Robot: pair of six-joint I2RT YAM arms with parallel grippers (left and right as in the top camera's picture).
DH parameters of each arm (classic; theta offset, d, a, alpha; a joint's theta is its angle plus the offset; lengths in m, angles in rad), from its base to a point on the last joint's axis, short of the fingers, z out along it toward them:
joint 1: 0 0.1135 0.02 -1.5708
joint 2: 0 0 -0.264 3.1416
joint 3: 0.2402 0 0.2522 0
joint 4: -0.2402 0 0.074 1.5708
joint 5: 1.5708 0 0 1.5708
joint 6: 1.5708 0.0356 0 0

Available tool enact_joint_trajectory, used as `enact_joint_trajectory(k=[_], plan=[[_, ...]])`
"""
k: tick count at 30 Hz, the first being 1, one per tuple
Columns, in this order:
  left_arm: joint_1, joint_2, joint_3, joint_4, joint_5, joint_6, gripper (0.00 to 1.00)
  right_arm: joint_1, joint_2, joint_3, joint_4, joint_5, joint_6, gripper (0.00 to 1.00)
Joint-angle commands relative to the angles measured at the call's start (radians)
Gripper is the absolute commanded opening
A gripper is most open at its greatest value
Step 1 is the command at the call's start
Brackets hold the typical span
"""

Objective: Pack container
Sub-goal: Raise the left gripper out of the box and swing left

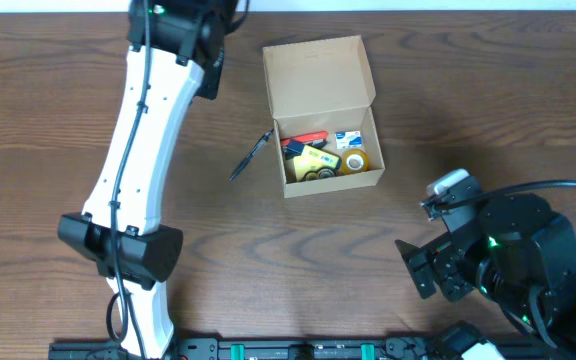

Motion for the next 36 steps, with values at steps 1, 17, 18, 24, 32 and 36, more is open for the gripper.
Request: enact_joint_trajectory(k=[1,17,18,24,32,36], plan=[[0.047,-0.090,-0.005,-0.078,0.178,0.172,0.06,-0.017,-0.002,0.000,0.000,0.011,0.014,0.99],[0.167,-0.824,-0.924,0.254,0.350,0.324,0.06,-0.017,-0.002,0.000,0.000,0.011,0.014,0.99],[0.167,-0.851,-0.964,0.277,0.351,0.324,0.06,-0.017,-0.002,0.000,0.000,0.011,0.014,0.99],[0.167,-0.923,-1.185,0.437,0.406,0.388,0.07,-0.017,-0.002,0.000,0.000,0.011,0.014,0.99],[0.167,-0.797,-1.417,0.790,0.464,0.480,0.42,-0.017,-0.002,0.000,0.000,0.011,0.014,0.99],[0.167,-0.678,-1.434,0.919,0.515,0.480,0.63,-0.017,-0.002,0.000,0.000,0.011,0.014,0.99]])
